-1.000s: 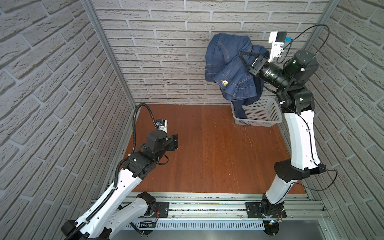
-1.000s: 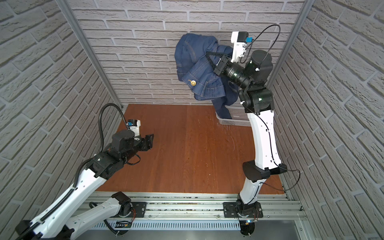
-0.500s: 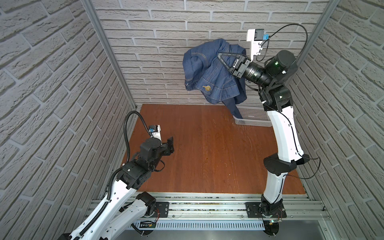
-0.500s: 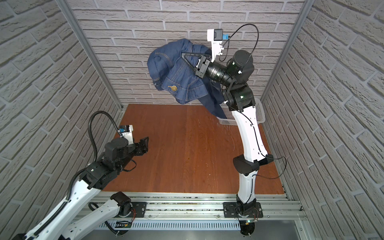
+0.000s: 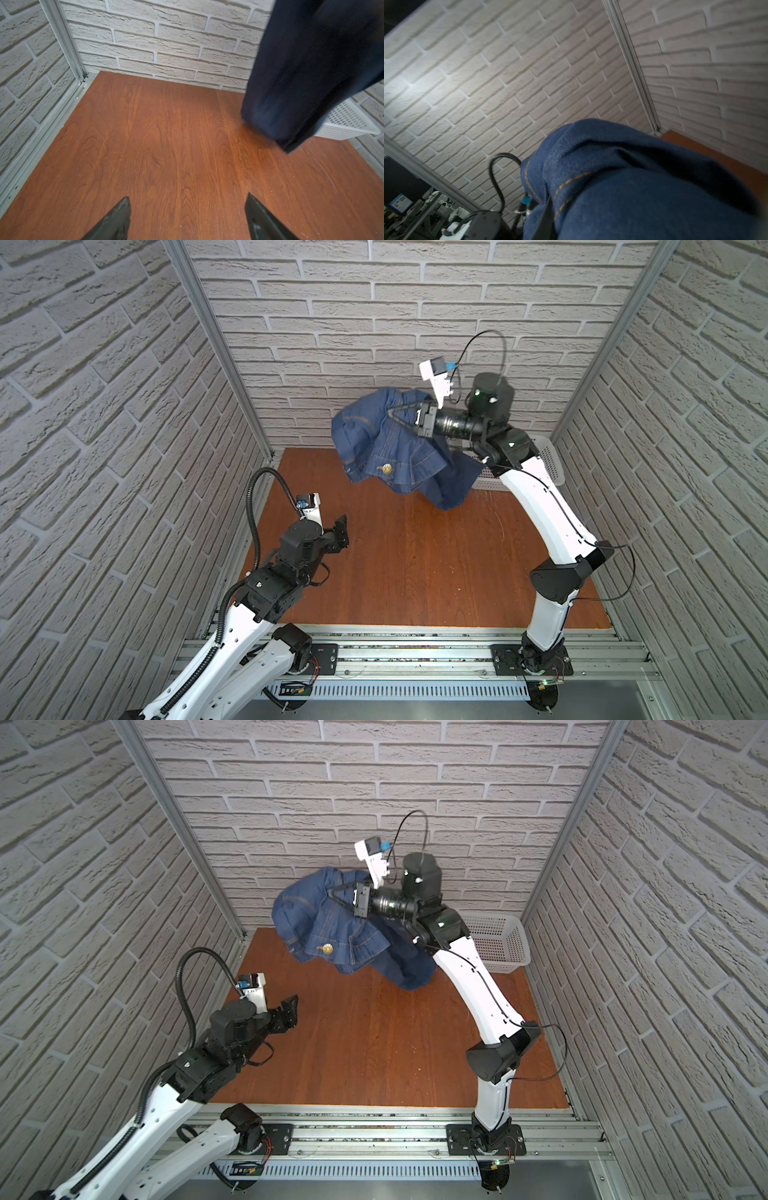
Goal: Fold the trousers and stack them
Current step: 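Lift the jeans out of the basket with the right gripper toward table center, then lay the jeans on the table with the right gripper, dragging the waistband nearer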
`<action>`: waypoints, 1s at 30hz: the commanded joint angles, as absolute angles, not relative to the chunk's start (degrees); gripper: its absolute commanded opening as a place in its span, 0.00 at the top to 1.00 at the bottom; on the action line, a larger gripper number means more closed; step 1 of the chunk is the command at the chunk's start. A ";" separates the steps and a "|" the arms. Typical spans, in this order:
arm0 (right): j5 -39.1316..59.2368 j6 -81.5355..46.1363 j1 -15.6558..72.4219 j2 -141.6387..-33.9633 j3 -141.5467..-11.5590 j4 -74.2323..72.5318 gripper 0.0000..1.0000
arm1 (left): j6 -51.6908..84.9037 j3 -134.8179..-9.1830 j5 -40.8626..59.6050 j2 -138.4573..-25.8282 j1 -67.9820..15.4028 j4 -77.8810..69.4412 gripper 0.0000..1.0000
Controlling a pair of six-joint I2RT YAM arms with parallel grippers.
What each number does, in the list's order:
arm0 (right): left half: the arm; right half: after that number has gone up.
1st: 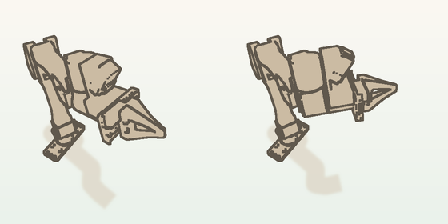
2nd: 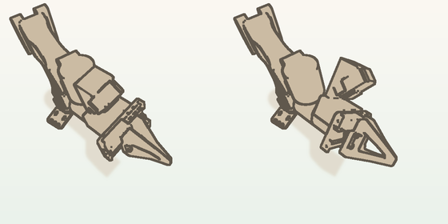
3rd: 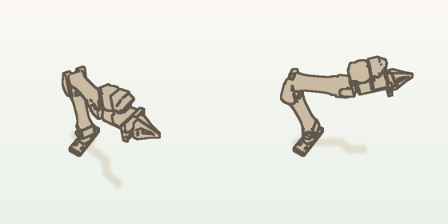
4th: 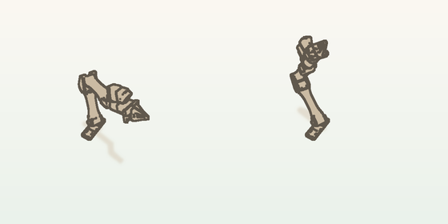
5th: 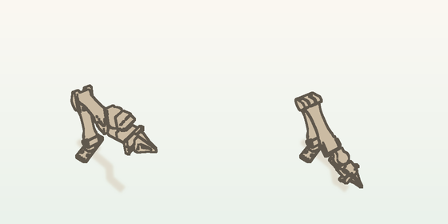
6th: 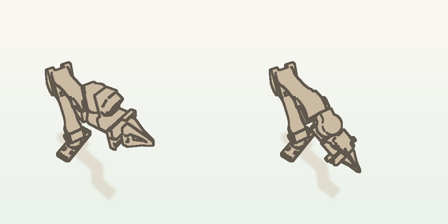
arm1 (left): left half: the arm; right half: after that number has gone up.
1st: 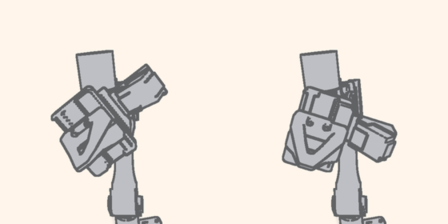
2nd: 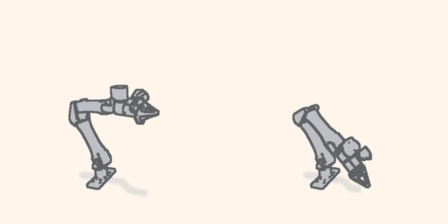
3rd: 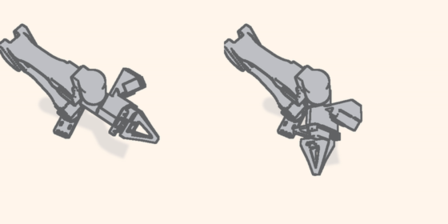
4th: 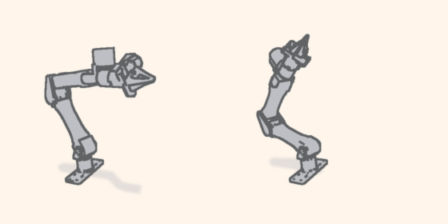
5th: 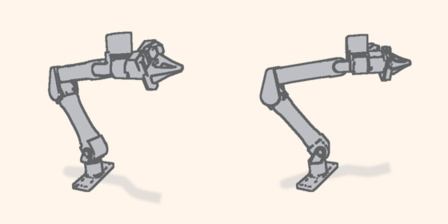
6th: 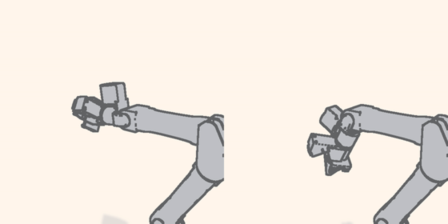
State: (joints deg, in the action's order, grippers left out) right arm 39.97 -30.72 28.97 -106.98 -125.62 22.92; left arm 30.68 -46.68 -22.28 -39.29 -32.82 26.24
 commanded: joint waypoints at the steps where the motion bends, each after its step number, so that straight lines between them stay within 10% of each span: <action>1: 32.62 -24.06 29.43 -102.43 -112.69 27.61 0.91 | 30.24 -46.28 -25.21 -37.42 -33.05 25.69 0.14; 14: 3.82 -18.06 29.27 -97.90 -94.54 40.62 0.34 | 29.77 -47.74 -26.53 -39.68 -33.05 29.31 0.07; 30: 2.57 -22.34 29.36 -89.17 -73.33 38.91 0.29 | 36.82 -55.95 -12.64 -72.10 -32.88 27.29 0.02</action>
State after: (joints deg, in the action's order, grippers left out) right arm 0.10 -20.71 29.30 -89.71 -76.69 42.50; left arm 33.41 -53.63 -16.12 -67.61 -32.82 30.96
